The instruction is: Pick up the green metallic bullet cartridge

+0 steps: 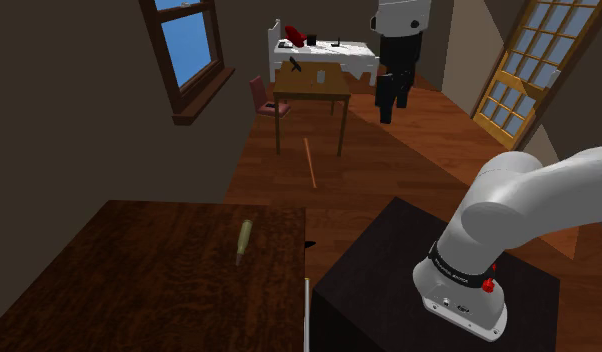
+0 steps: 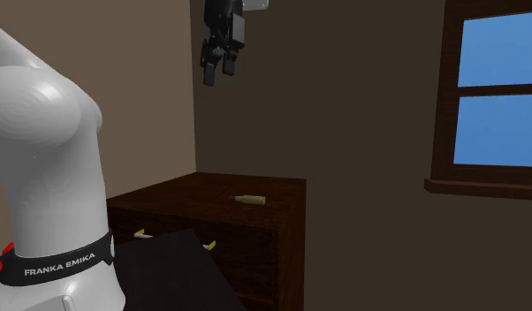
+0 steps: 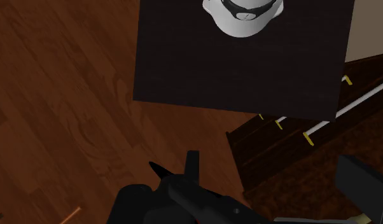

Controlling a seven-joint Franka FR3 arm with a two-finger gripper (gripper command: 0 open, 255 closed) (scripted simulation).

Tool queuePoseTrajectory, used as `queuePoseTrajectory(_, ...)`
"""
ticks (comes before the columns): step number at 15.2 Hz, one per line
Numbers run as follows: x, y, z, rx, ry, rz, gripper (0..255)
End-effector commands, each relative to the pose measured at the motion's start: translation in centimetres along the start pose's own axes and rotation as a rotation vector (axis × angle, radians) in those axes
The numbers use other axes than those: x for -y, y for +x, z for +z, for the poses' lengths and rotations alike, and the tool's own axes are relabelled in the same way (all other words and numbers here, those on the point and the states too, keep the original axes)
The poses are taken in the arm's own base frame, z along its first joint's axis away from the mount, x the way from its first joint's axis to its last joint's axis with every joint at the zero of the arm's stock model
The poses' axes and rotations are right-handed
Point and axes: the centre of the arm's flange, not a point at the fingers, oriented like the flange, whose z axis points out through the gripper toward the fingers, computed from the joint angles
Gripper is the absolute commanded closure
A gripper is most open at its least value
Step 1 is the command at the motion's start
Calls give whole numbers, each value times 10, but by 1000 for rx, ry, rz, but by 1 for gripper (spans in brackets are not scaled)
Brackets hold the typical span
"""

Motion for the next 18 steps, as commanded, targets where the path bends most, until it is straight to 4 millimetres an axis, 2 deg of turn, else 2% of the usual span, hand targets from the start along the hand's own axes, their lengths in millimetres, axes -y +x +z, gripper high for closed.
queuePoseTrajectory(1, 0, 0, 0, 0, 0, 0, 0)
queuePoseTrajectory(9, 68, 40, 62, 15, 54, 180, 0)
queuePoseTrajectory(18, 138, 97, 129, 32, 114, 383, 0)
